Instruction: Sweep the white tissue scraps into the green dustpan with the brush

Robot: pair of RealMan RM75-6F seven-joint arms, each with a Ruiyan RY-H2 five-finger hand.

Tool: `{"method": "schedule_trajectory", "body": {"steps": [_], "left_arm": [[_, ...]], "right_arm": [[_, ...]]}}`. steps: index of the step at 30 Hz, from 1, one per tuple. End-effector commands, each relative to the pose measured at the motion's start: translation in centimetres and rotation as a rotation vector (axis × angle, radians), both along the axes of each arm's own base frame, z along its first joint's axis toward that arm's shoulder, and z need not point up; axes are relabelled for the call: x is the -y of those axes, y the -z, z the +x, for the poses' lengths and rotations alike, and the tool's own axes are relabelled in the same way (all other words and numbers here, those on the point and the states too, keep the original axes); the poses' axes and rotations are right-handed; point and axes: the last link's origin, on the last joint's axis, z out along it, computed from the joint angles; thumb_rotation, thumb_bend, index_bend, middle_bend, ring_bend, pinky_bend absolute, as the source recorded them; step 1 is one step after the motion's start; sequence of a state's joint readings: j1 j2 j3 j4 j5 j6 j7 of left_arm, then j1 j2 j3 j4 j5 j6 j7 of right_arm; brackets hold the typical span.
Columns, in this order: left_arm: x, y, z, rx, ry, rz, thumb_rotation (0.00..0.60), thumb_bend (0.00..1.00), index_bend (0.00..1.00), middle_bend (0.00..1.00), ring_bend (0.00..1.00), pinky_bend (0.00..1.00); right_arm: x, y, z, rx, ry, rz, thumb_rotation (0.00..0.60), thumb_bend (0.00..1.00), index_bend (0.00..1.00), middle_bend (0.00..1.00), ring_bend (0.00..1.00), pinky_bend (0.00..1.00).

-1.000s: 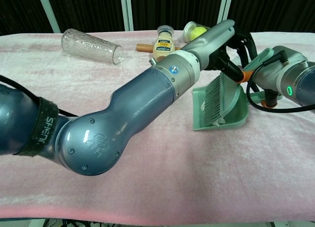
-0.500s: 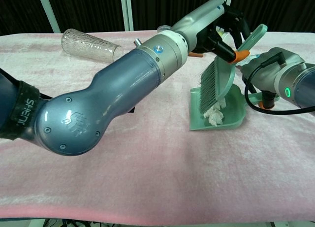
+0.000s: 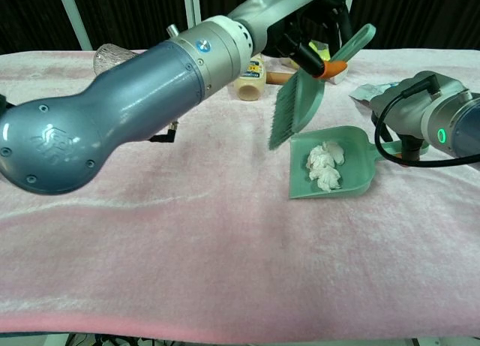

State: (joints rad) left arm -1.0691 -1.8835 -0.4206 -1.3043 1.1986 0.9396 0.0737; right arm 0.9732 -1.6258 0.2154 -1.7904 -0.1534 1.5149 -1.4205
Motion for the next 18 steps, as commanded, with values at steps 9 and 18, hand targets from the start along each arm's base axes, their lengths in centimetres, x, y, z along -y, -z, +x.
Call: {"method": "schedule_trajectory", "body": {"steps": [9, 18], "left_arm": [[-2.2, -2.6, -6.3, -0.346, -0.011, 0.084, 0.600, 0.45, 0.65, 0.71, 0.89, 0.99], [-2.6, -3.2, -10.7, -0.565, -0.024, 0.109, 0.600, 0.45, 0.65, 0.71, 0.89, 0.99]], "right_arm": [[0.0, -0.3, -0.4, 0.008, 0.021, -0.002, 0.600, 0.45, 0.74, 0.68, 0.72, 0.75], [-0.2, -0.5, -0.6, 0.009, 0.025, -0.001, 0.600, 0.45, 0.74, 0.68, 0.72, 0.75]]}}
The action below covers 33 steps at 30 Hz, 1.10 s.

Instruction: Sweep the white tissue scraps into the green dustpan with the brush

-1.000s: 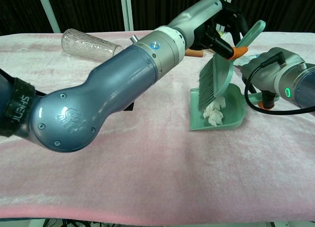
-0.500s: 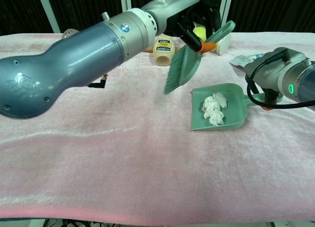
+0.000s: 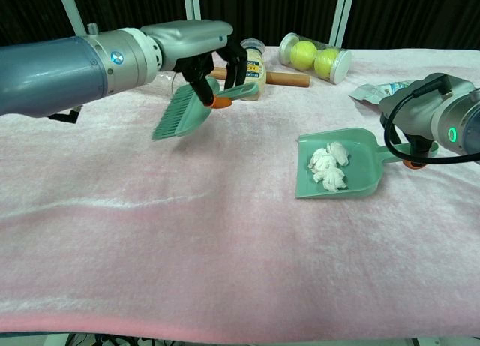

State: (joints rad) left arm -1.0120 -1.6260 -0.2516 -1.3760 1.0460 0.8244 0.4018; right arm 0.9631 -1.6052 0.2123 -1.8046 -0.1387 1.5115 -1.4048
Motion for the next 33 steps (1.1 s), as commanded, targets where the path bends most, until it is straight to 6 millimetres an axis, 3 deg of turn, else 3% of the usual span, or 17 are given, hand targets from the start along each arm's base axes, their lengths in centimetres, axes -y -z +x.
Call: {"method": "schedule_trajectory", "body": {"steps": [1, 6, 12, 14, 17, 19, 22, 27, 33], "left_arm": [[0.1, -0.1, -1.8, -0.071, -0.017, 0.001, 0.600, 0.45, 0.65, 0.71, 0.89, 0.99], [0.2, -0.3, -4.4, -0.188, -0.017, 0.016, 0.600, 0.44, 0.63, 0.69, 0.89, 0.99], [0.2, -1.0, -6.5, -0.247, -0.063, 0.014, 0.600, 0.35, 0.58, 0.64, 0.89, 0.99], [0.3, -1.3, -7.5, -0.288, -0.081, 0.006, 0.600, 0.27, 0.56, 0.61, 0.88, 0.99], [0.3, -1.5, -7.8, -0.322, -0.087, 0.007, 0.600, 0.05, 0.47, 0.51, 0.88, 0.99], [0.3, -1.7, -7.9, -0.327, -0.094, 0.011, 0.600, 0.01, 0.40, 0.44, 0.88, 0.99], [0.3, -1.9, -7.7, -0.307, -0.105, 0.021, 0.600, 0.00, 0.32, 0.39, 0.88, 0.99], [0.3, -2.6, -7.3, -0.252, -0.112, 0.049, 0.600, 0.00, 0.31, 0.37, 0.88, 0.99], [0.3, -3.4, -7.3, -0.212, -0.119, 0.066, 0.600, 0.00, 0.31, 0.37, 0.88, 0.99]], "right_arm": [[-0.1, 0.0, 0.0, 0.003, 0.002, 0.002, 0.600, 0.45, 0.74, 0.68, 0.72, 0.75], [-0.2, 0.1, -0.2, 0.006, 0.008, 0.006, 0.600, 0.45, 0.74, 0.68, 0.72, 0.75], [-0.2, 0.2, -0.5, 0.006, 0.009, 0.010, 0.600, 0.45, 0.74, 0.68, 0.72, 0.75], [-0.3, 0.3, -0.7, 0.007, 0.012, 0.013, 0.600, 0.45, 0.74, 0.68, 0.72, 0.75], [-0.3, 0.4, -0.8, 0.006, 0.013, 0.014, 0.600, 0.45, 0.74, 0.68, 0.72, 0.75], [-0.4, 0.4, -0.9, 0.006, 0.014, 0.014, 0.600, 0.45, 0.74, 0.68, 0.72, 0.75], [-0.4, 0.4, -0.9, 0.008, 0.016, 0.014, 0.600, 0.45, 0.74, 0.68, 0.72, 0.75], [-0.4, 0.3, -1.0, 0.012, 0.015, 0.013, 0.600, 0.45, 0.74, 0.66, 0.72, 0.75], [-0.6, 0.3, -1.2, 0.015, 0.017, 0.017, 0.600, 0.38, 0.68, 0.55, 0.69, 0.75]]}}
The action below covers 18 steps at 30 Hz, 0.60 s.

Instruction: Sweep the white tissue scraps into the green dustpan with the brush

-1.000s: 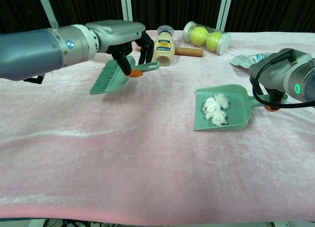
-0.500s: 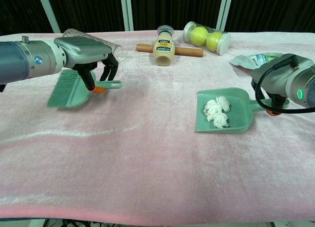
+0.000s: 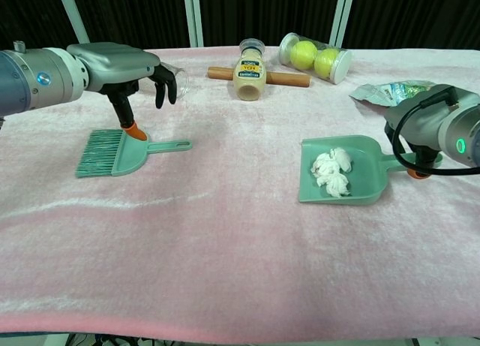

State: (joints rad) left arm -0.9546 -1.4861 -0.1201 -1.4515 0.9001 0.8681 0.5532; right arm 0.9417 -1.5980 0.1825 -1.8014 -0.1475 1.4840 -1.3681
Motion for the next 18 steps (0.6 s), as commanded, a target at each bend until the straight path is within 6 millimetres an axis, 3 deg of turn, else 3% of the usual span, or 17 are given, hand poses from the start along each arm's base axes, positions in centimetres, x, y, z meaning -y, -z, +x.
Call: {"method": "schedule_trajectory", "body": {"steps": [1, 10, 18], "left_arm": [[0.0, -0.5, -0.2, 0.012, -0.005, 0.010, 0.600, 0.00, 0.31, 0.37, 0.88, 0.99], [0.3, -1.5, -0.9, 0.045, -0.034, 0.028, 0.600, 0.00, 0.31, 0.37, 0.88, 0.99], [1.1, -1.9, -0.8, 0.073, -0.027, 0.023, 0.600, 0.00, 0.31, 0.37, 0.88, 0.99]], "right_arm": [[-0.1, 0.0, -0.1, -0.001, -0.002, 0.002, 0.600, 0.36, 0.64, 0.52, 0.68, 0.75], [-0.4, -0.2, -0.5, 0.002, -0.004, 0.005, 0.600, 0.22, 0.34, 0.30, 0.65, 0.75], [-0.8, -0.7, -1.0, 0.004, 0.005, -0.002, 0.600, 0.19, 0.20, 0.21, 0.63, 0.75]]}}
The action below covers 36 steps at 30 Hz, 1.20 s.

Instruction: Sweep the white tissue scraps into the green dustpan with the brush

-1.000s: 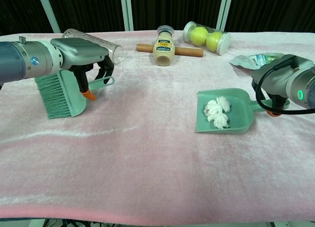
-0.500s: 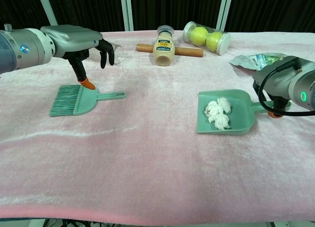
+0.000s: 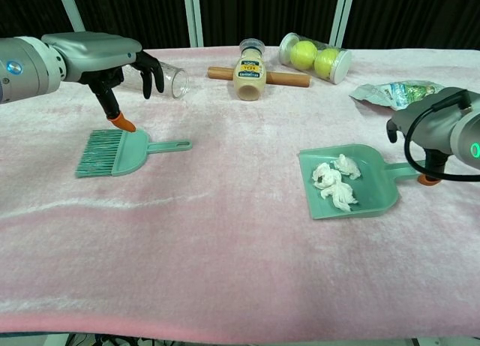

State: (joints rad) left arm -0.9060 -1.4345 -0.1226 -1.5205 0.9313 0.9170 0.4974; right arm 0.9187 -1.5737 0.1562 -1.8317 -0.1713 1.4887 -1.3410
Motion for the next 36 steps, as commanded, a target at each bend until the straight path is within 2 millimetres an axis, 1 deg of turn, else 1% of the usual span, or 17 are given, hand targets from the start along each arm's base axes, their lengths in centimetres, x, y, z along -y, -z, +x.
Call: {"method": "schedule_trajectory", "body": {"steps": [1, 5, 8, 12, 13, 15, 17, 18, 19, 20, 22, 24, 27, 28, 29, 32, 36], "left_arm": [[0.4, -0.3, 0.1, 0.015, 0.005, 0.001, 0.600, 0.00, 0.31, 0.37, 0.88, 0.99], [1.3, -1.0, 0.2, 0.045, 0.014, 0.016, 0.600, 0.00, 0.30, 0.37, 0.88, 0.99], [2.3, -2.0, -0.1, 0.066, 0.030, 0.043, 0.600, 0.00, 0.30, 0.37, 0.85, 0.97], [4.6, -3.6, -1.0, 0.104, 0.043, 0.075, 0.600, 0.00, 0.28, 0.37, 0.78, 0.90], [5.5, -4.0, -1.4, 0.108, 0.051, 0.083, 0.600, 0.00, 0.27, 0.37, 0.73, 0.86], [6.8, -4.7, -2.0, 0.116, 0.066, 0.094, 0.600, 0.00, 0.24, 0.35, 0.62, 0.75], [8.3, -5.3, -2.7, 0.127, 0.077, 0.101, 0.600, 0.00, 0.19, 0.27, 0.43, 0.56], [9.2, -5.6, -3.1, 0.141, 0.078, 0.101, 0.600, 0.00, 0.17, 0.24, 0.35, 0.49], [10.1, -5.8, -3.6, 0.151, 0.078, 0.098, 0.600, 0.00, 0.13, 0.18, 0.25, 0.40], [10.6, -6.0, -3.9, 0.156, 0.078, 0.096, 0.600, 0.00, 0.10, 0.13, 0.17, 0.32], [12.4, -6.4, -5.0, 0.165, 0.078, 0.090, 0.600, 0.00, 0.06, 0.06, 0.07, 0.19], [13.7, -6.7, -6.0, 0.167, 0.075, 0.094, 0.600, 0.00, 0.01, 0.01, 0.01, 0.08], [15.7, -7.4, -8.1, 0.176, 0.050, 0.118, 0.600, 0.00, 0.00, 0.00, 0.00, 0.02], [17.0, -8.1, -9.9, 0.179, 0.011, 0.140, 0.600, 0.00, 0.00, 0.00, 0.00, 0.01], [17.5, -8.3, -10.5, 0.183, 0.015, 0.149, 0.600, 0.00, 0.00, 0.00, 0.00, 0.01], [18.4, -9.0, -12.2, 0.177, 0.030, 0.179, 0.600, 0.00, 0.00, 0.00, 0.00, 0.00], [19.1, -9.6, -13.7, 0.190, 0.040, 0.233, 0.600, 0.00, 0.00, 0.00, 0.00, 0.00]], "right_arm": [[-0.2, -0.3, -0.3, -0.005, 0.001, -0.001, 0.600, 0.19, 0.19, 0.20, 0.63, 0.75], [-0.4, -1.1, -0.6, -0.005, -0.014, -0.015, 0.600, 0.18, 0.16, 0.20, 0.61, 0.75], [-0.7, -2.5, -1.0, 0.006, -0.041, -0.038, 0.600, 0.18, 0.16, 0.20, 0.61, 0.75], [-1.7, -5.4, -2.1, 0.055, -0.090, -0.087, 0.600, 0.18, 0.14, 0.20, 0.58, 0.74], [-2.1, -6.4, -2.5, 0.077, -0.105, -0.105, 0.600, 0.18, 0.13, 0.20, 0.55, 0.71], [-3.0, -7.9, -3.4, 0.119, -0.121, -0.131, 0.600, 0.17, 0.09, 0.16, 0.44, 0.59], [-4.1, -9.4, -4.4, 0.168, -0.119, -0.156, 0.600, 0.16, 0.02, 0.06, 0.22, 0.38], [-4.7, -10.2, -4.9, 0.193, -0.123, -0.163, 0.600, 0.15, 0.00, 0.03, 0.13, 0.30], [-5.4, -10.9, -5.6, 0.211, -0.124, -0.168, 0.600, 0.14, 0.00, 0.00, 0.06, 0.23], [-5.9, -11.3, -6.0, 0.220, -0.126, -0.169, 0.600, 0.13, 0.00, 0.00, 0.03, 0.21], [-7.3, -12.7, -7.4, 0.251, -0.143, -0.184, 0.600, 0.13, 0.00, 0.00, 0.00, 0.18], [-8.5, -13.7, -8.5, 0.287, -0.169, -0.206, 0.600, 0.12, 0.00, 0.00, 0.00, 0.18], [-11.3, -15.2, -10.8, 0.352, -0.207, -0.256, 0.600, 0.11, 0.00, 0.00, 0.00, 0.18], [-13.2, -16.1, -12.5, 0.371, -0.218, -0.292, 0.600, 0.11, 0.00, 0.00, 0.00, 0.18], [-13.9, -16.4, -13.2, 0.387, -0.239, -0.303, 0.600, 0.11, 0.00, 0.00, 0.00, 0.17], [-15.5, -17.3, -15.1, 0.408, -0.273, -0.346, 0.600, 0.11, 0.00, 0.00, 0.00, 0.15], [-16.4, -18.2, -16.4, 0.433, -0.288, -0.420, 0.600, 0.11, 0.00, 0.00, 0.00, 0.15]]}}
